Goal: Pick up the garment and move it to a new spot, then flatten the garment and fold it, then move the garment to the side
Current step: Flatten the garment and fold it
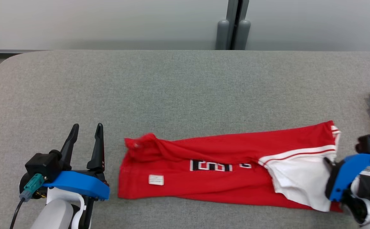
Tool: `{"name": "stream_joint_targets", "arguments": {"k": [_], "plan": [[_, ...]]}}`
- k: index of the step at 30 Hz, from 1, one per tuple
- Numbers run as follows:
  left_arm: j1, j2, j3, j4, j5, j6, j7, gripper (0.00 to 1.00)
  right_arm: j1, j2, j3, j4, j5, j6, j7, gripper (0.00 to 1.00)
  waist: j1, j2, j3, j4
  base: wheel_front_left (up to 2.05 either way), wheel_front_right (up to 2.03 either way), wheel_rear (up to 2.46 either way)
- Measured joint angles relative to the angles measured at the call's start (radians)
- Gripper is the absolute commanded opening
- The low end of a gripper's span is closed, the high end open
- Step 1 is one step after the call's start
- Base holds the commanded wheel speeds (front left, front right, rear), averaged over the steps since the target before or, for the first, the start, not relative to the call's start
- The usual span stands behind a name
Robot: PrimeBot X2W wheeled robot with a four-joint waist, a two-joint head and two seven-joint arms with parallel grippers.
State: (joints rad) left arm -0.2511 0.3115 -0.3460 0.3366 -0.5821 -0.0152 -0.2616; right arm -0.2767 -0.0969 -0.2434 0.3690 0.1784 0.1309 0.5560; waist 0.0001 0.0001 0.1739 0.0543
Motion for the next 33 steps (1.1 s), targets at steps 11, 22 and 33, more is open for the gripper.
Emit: {"name": "stream_joint_targets", "arguments": {"k": [11,22,33], "plan": [[0.004,0.006,-0.007,-0.011,0.0,0.004,0.0,1.0,0.117,-0.049,-0.183,-0.301,-0.045,0.0,0.113,0.0,-0.0001,0.0,-0.004,-0.026,0.0,0.0,0.0],[0.018,0.007,-0.018,-0.008,-0.006,0.007,0.003,1.0,0.142,0.011,-0.026,-0.458,-0.003,0.0,0.2,0.0,0.0,0.0,-0.037,-0.031,0.0,0.0,0.0],[0.018,0.022,-0.024,-0.01,-0.007,0.009,0.005,1.0,0.038,0.042,0.413,-0.391,0.101,0.0,0.17,0.0,-0.0001,-0.0001,-0.034,-0.022,0.0,0.0,0.0]]}}
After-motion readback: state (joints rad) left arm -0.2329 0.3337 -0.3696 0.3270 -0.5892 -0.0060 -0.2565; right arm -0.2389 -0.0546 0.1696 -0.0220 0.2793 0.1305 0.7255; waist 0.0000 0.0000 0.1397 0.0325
